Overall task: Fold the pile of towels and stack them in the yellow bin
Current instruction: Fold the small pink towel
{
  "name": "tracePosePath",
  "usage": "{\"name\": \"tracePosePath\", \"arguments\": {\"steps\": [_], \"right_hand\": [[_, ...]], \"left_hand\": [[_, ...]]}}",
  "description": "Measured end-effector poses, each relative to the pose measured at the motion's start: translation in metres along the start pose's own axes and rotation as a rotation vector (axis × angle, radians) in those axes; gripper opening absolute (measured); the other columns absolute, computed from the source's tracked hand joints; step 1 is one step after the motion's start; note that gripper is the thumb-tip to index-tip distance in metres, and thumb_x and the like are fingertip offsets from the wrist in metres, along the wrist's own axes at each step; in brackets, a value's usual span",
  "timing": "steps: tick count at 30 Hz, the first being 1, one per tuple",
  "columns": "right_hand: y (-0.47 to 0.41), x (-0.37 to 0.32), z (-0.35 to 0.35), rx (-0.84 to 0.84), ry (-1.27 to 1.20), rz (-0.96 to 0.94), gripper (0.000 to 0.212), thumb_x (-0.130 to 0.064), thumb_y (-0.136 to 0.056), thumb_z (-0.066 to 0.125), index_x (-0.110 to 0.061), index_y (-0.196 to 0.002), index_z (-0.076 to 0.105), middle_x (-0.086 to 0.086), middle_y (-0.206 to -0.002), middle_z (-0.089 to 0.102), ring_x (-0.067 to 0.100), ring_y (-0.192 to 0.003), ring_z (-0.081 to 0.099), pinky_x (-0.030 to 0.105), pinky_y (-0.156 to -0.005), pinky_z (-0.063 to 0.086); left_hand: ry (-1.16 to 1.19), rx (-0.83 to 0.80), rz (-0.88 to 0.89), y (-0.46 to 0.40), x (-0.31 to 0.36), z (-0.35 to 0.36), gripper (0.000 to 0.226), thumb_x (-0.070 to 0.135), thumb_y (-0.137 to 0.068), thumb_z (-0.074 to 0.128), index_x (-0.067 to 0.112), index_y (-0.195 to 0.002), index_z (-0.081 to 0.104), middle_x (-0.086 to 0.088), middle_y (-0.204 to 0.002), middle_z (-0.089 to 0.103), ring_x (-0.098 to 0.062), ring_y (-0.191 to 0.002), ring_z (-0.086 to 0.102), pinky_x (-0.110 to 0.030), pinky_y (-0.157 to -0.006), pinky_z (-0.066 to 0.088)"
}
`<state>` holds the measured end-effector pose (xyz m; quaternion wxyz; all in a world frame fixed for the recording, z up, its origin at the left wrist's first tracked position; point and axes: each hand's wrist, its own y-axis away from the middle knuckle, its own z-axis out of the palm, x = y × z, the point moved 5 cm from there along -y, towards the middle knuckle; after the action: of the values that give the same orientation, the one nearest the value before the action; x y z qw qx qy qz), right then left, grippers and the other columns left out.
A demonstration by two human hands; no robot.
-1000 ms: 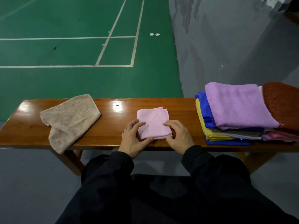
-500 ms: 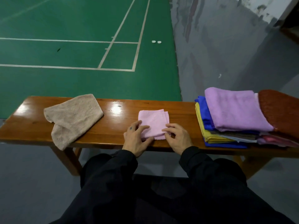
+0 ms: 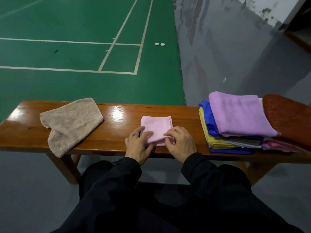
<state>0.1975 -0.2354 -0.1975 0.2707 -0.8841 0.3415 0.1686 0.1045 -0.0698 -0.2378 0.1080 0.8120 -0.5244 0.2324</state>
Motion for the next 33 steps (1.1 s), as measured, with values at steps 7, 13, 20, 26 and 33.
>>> {"name": "tracePosePath", "arguments": {"steps": [7,13,20,26,33], "right_hand": [[0.015,0.015,0.01,-0.123,0.068,0.084,0.025,-0.036,-0.086,0.054,-0.023,-0.097,0.072,-0.008,-0.103,0.06,0.012,-0.095,0.055,0.032,-0.079,0.052],[-0.017,0.016,0.013,-0.144,0.05,0.312,0.033,-0.037,-0.097,0.053,-0.024,-0.125,0.065,-0.004,-0.126,0.058,0.017,-0.113,0.054,0.036,-0.097,0.049],[-0.035,0.029,0.027,-0.194,0.135,0.429,0.044,-0.033,-0.101,0.057,-0.023,-0.143,0.054,0.003,-0.145,0.056,0.027,-0.13,0.05,0.04,-0.109,0.043],[-0.017,0.024,0.021,-0.104,0.088,0.475,0.044,-0.022,-0.104,0.054,-0.018,-0.148,0.05,0.006,-0.14,0.06,0.025,-0.129,0.053,0.037,-0.106,0.046],[0.001,0.021,0.014,-0.083,-0.422,0.637,0.052,-0.04,-0.1,0.057,-0.027,-0.148,0.047,-0.005,-0.141,0.06,0.015,-0.126,0.058,0.04,-0.107,0.048]], "left_hand": [[-0.065,-0.023,0.015,0.002,0.0,0.003,0.046,0.054,-0.088,0.063,0.037,-0.13,0.055,-0.001,-0.154,0.035,-0.026,-0.138,0.035,-0.047,-0.103,0.031],[-0.204,-0.096,0.092,0.009,0.01,0.001,0.067,0.076,-0.083,0.03,0.05,-0.143,0.047,0.002,-0.166,0.019,-0.024,-0.148,0.014,-0.048,-0.11,0.021],[0.189,-0.005,-0.227,-0.007,0.007,-0.015,0.076,0.058,-0.093,0.053,0.026,-0.158,0.028,-0.009,-0.166,0.018,-0.027,-0.149,0.026,-0.046,-0.118,0.029],[0.431,-0.147,-0.601,-0.031,0.015,-0.01,0.056,0.039,-0.082,0.079,0.01,-0.124,0.058,-0.005,-0.114,0.067,-0.026,-0.1,0.065,-0.041,-0.091,0.057],[0.993,-0.201,-0.449,-0.012,0.073,-0.029,0.024,0.004,-0.089,0.063,0.015,-0.109,0.059,-0.015,-0.112,0.068,-0.029,-0.098,0.069,-0.045,-0.086,0.061]]}}
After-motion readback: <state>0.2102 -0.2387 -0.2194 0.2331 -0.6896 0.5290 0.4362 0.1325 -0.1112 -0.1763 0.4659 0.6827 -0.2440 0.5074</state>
